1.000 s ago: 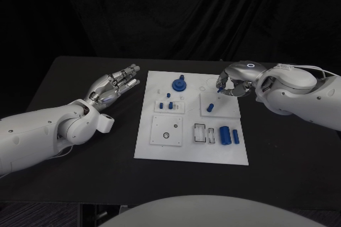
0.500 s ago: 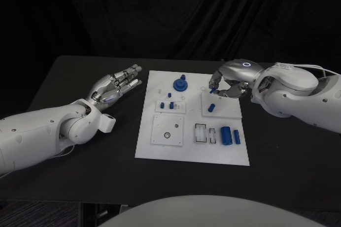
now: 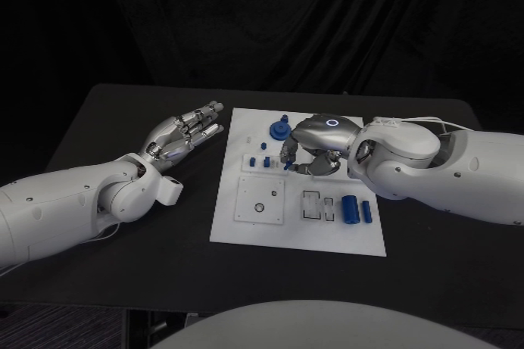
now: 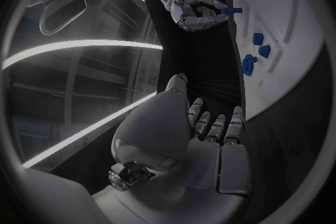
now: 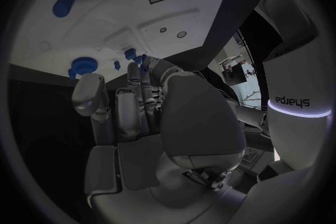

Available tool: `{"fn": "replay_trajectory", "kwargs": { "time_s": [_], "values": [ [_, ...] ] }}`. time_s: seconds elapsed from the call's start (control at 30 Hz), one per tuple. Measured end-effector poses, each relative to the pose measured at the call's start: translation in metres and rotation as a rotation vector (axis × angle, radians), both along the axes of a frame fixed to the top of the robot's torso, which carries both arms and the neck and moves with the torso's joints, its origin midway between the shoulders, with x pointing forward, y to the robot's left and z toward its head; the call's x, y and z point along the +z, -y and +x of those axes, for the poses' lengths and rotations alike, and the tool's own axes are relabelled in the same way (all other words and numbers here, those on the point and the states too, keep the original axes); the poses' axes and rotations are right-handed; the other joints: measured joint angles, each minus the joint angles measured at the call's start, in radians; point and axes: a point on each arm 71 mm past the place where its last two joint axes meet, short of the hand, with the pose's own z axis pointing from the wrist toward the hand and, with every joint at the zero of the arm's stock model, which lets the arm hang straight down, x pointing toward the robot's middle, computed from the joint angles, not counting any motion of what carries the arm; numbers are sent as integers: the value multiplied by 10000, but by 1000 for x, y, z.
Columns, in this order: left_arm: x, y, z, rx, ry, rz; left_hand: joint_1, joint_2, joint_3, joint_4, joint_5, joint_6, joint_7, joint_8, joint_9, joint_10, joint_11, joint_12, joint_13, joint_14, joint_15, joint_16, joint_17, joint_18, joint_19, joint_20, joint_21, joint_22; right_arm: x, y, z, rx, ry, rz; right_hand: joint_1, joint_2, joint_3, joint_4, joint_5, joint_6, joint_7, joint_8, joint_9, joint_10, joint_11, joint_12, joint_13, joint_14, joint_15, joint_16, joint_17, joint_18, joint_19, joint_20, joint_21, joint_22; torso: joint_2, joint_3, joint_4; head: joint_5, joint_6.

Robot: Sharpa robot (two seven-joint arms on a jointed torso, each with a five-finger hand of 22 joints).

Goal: Assemble the parts on the task board

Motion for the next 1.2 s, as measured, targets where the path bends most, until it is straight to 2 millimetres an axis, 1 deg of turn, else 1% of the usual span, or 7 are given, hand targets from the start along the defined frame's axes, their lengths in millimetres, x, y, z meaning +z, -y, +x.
{"fn": "replay_trajectory", "kwargs": {
  "time_s": [0.17, 0.4, 0.5, 0.63, 0.9, 1.03, 1.2],
  "values": [
    [0, 1, 0, -32, -5, -16, 0, 0, 0, 0, 0, 0, 0, 0, 0, 0, 0, 0, 0, 0, 0, 0, 0, 0, -1, 0, 0, 0, -12, -11, -1, 218, -155, -186, 0, 0, 0, 0, 0, 0, 0, -7, -20, 0, 0, -38, -2, 0, 0, 0, -5, 0, 0, 0, 0, 0, -3, -1, 0, 65, 0],
    [0, 3, 0, -74, -13, -34, -41, 41, 0, 0, 0, 0, 0, 0, 0, 0, 0, 0, 0, 0, 1, 0, 1, 0, -1, 0, 0, 1, -27, -25, -6, 550, -302, -468, 0, 0, 31, -32, 0, -1, 0, -12, -40, 0, 0, -56, -16, 0, 0, 0, -7, 0, 0, 0, 0, 0, -12, -10, 15, 29, 0],
    [-1, 4, 0, -101, -20, -45, -42, 41, 0, 0, 0, 1, 1, 0, 1, -35, -35, 0, 1, 0, 0, 0, 2, -1, -1, 0, 0, 1, -31, -29, -7, 660, -303, -595, 0, 0, 30, -32, 0, -2, 0, -28, -40, -1, 0, -77, -25, 0, 0, 0, -7, 0, 0, 0, -42, 0, -12, -14, 17, 15, 0],
    [-1, 5, 0, -125, -27, -55, -42, 41, 0, 1, 0, 1, 1, 0, 1, -34, -35, 0, 1, -3, 4, 0, 2, 0, -1, 0, -1, 2, -35, -32, -9, 758, -291, -738, 1, -1, 30, -32, 0, -3, 0, -37, -40, 36, -37, -77, -25, 0, 0, 0, -7, 0, 0, 1, -52, -1, -11, -14, 16, 22, 0],
    [-1, 6, 0, -157, -47, -66, -2, 81, 0, 1, 0, 38, 38, 0, 1, -34, -35, 0, 1, -37, 37, 0, 4, 0, -2, 1, -1, 2, -38, -33, -10, 824, -260, -930, 1, -1, 30, -32, 0, -4, 1, -57, -40, 63, -9, -117, -44, 0, 0, 0, -27, 1, 0, 1, -90, 7, -1, -2, -12, 37, 0],
    [-2, 6, 0, -177, -58, -74, -2, 80, 0, 1, 0, 38, 38, 0, 1, -34, -35, 0, 1, -37, 37, 0, 4, 0, -2, 0, 0, 2, -39, -32, -10, 835, -245, -976, 1, -1, 41, -44, 0, -4, 1, -98, -58, 63, -9, -155, -56, 0, 0, 0, -59, 1, 0, 1, -137, 7, -1, 1, -10, 0, 0],
    [-3, 6, 0, -188, -81, -79, -2, 80, 0, 1, -1, 38, 38, 0, 2, -34, -35, 0, 1, -37, 37, 0, 4, 0, -2, 0, -1, 11, -39, -32, -11, 850, -234, -1014, 1, -1, 57, -60, 0, -5, 1, -117, -79, 62, -9, -155, -65, 0, 0, 0, -68, 0, 0, 0, -137, 6, -3, 3, -10, -4, 0]
  ]
}}
